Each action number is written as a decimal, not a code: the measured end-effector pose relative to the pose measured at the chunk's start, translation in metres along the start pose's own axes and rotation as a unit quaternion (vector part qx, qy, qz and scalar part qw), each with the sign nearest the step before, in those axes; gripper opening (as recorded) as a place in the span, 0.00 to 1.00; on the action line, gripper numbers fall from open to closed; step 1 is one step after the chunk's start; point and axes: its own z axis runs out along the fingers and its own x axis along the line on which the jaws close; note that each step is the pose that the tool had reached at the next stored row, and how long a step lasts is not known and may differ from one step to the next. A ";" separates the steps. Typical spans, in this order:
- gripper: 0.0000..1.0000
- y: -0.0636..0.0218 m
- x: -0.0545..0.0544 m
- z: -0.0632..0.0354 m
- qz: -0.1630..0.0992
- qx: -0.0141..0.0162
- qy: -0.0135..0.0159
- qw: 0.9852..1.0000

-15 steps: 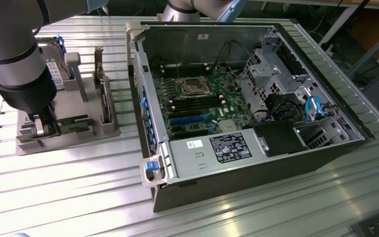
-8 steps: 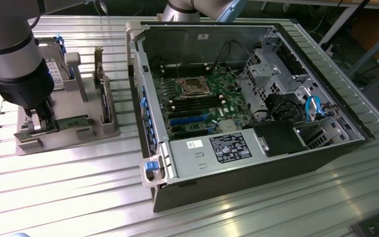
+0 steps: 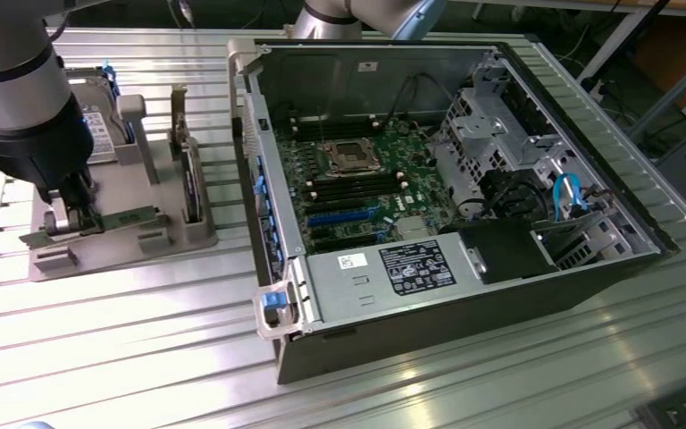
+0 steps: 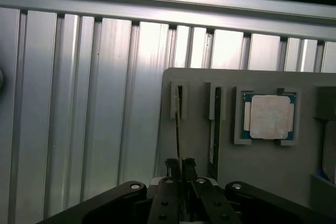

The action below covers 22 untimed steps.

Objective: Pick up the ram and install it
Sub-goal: 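Pick up the ram and move it above insertion slot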

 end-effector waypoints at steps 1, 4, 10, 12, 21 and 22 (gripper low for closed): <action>0.15 0.0000 0.000 -0.0016 0.000 0.000 0.000 1.000; 0.14 0.0001 0.000 -0.0074 0.000 0.000 0.000 1.000; 0.14 0.0006 0.000 -0.0360 0.000 0.000 0.000 1.000; 0.14 0.0007 0.000 -0.0409 0.000 0.000 0.000 1.000; 0.14 0.0011 0.001 -0.0655 0.000 0.000 0.000 1.000; 0.14 0.0011 0.001 -0.0668 0.002 0.000 0.000 1.000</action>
